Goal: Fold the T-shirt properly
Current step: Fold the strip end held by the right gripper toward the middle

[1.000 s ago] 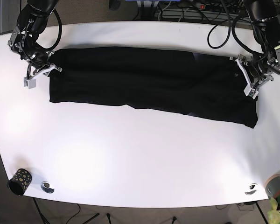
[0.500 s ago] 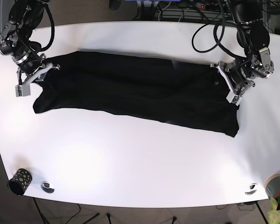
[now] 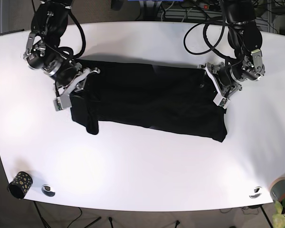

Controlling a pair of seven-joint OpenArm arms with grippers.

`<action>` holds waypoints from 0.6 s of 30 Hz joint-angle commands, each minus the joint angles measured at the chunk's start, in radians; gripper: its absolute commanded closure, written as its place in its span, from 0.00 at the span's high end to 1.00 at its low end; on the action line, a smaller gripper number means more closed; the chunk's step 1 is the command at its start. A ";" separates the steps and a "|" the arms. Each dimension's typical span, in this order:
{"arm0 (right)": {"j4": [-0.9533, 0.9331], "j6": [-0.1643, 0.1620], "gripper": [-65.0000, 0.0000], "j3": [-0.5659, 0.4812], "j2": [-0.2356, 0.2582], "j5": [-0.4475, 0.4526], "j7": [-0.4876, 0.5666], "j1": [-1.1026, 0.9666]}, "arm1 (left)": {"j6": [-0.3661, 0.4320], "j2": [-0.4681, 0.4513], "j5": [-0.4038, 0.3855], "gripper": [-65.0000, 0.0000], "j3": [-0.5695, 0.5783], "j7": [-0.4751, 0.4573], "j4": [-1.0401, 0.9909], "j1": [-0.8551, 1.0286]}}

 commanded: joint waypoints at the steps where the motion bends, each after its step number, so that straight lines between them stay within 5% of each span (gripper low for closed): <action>1: 0.002 0.005 0.00 -0.014 -0.003 0.020 0.024 0.014 | -0.005 0.006 0.037 0.43 0.007 0.078 -0.009 0.016; 8: -0.058 0.007 0.00 -0.062 -0.063 -0.086 0.027 0.068 | -0.005 0.006 0.037 0.43 0.007 0.078 -0.009 0.016; 18: -0.162 0.001 0.03 -0.195 -0.062 -0.090 0.119 0.088 | -0.005 0.006 0.036 0.43 0.007 0.078 -0.011 0.016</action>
